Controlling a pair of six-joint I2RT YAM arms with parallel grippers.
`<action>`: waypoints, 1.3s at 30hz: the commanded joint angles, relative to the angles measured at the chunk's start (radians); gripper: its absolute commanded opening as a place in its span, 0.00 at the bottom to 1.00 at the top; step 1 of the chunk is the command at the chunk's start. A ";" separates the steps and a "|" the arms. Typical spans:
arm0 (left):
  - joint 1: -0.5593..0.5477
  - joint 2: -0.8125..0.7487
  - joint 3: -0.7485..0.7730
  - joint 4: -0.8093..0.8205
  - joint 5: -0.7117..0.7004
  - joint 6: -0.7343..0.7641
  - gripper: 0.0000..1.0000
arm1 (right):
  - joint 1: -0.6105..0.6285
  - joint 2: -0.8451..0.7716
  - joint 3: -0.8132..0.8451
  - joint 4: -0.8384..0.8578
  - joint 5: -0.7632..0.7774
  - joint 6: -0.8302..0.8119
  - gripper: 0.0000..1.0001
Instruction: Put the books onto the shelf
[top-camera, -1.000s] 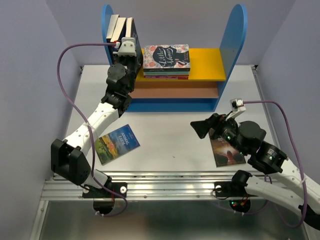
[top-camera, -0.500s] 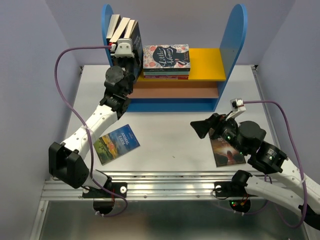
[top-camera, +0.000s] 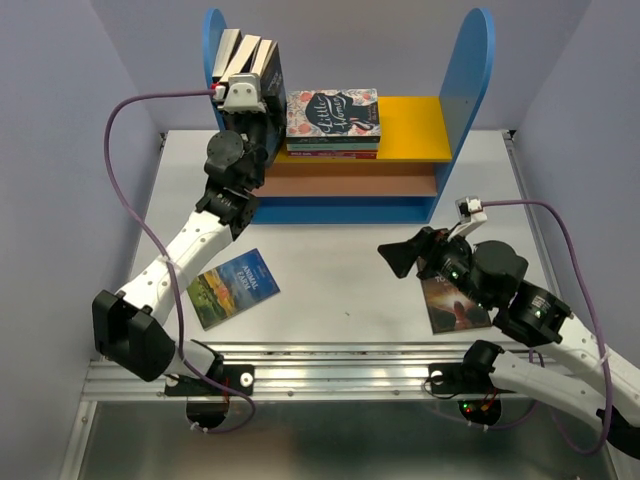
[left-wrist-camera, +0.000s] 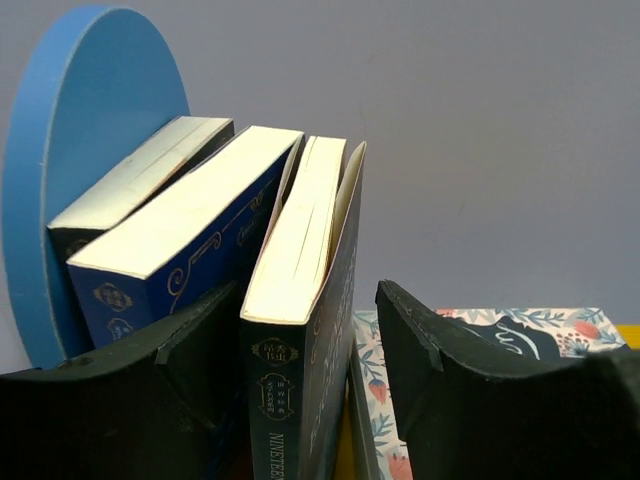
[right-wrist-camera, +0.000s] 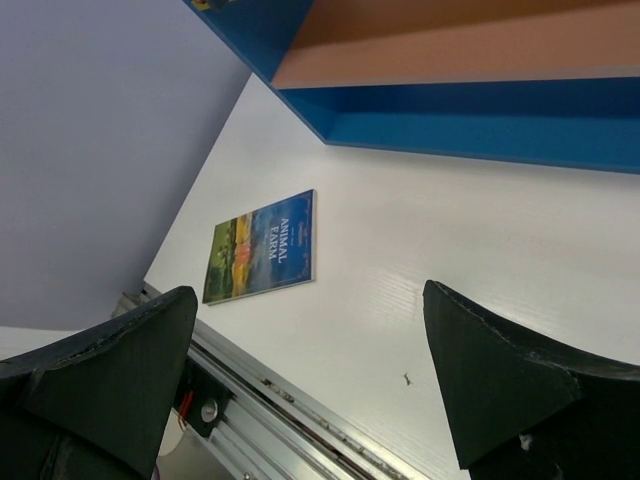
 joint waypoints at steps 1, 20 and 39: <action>0.019 -0.094 0.088 0.031 -0.094 -0.022 0.68 | 0.002 0.002 -0.003 0.028 -0.016 0.005 1.00; -0.014 -0.278 0.188 -0.282 -0.057 -0.270 0.95 | 0.002 0.019 -0.022 0.042 -0.067 0.016 1.00; 0.300 -0.380 -0.082 -0.488 1.024 -0.324 0.99 | 0.002 0.066 -0.038 0.049 -0.110 0.039 1.00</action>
